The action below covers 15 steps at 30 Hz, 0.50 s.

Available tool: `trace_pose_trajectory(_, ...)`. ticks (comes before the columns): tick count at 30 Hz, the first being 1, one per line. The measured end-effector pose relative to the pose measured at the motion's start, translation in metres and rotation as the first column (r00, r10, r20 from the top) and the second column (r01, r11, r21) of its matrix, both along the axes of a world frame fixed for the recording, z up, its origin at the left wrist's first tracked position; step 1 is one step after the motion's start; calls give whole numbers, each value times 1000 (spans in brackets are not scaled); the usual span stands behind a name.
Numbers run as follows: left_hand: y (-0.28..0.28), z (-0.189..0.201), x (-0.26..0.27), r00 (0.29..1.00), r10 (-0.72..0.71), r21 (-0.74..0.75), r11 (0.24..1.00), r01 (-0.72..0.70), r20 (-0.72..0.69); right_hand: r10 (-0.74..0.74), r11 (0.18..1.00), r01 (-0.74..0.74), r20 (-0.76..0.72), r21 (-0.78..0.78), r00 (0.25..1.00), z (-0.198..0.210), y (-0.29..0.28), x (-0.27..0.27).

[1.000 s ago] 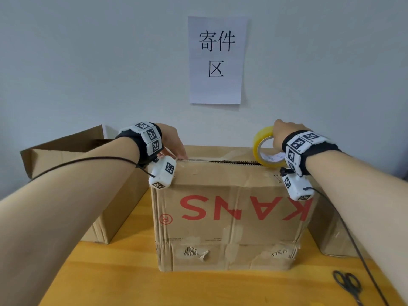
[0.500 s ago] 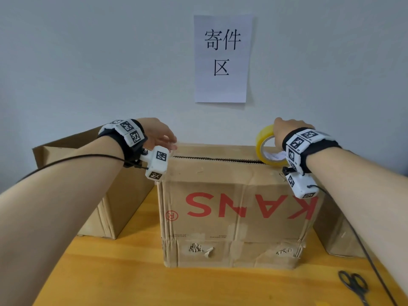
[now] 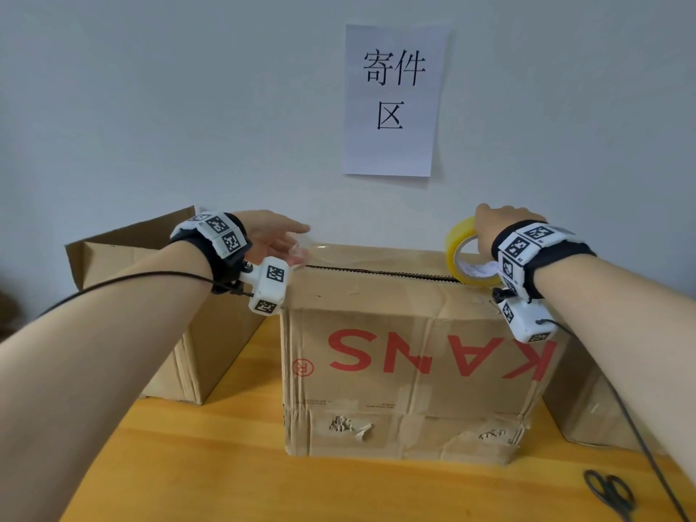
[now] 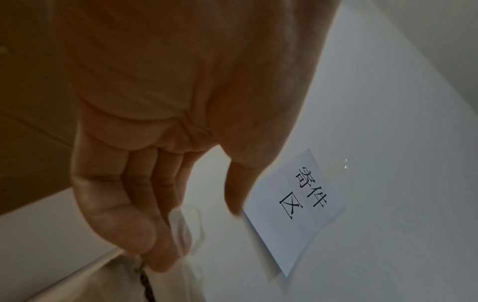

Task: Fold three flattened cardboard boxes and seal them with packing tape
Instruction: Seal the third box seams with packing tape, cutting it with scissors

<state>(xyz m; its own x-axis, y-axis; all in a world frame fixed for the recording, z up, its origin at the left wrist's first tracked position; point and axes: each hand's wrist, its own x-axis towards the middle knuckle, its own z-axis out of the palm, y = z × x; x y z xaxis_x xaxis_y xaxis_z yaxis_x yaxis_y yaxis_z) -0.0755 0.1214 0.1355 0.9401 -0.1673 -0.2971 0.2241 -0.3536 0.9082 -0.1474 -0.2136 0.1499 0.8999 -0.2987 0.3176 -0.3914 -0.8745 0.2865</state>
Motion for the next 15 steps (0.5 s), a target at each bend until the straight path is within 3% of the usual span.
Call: trace_pose_trajectory(15, 8, -19, 13, 1000, -11, 66, 998, 10, 13, -26, 1000, 26, -3, 11, 1000, 2, 9, -2)
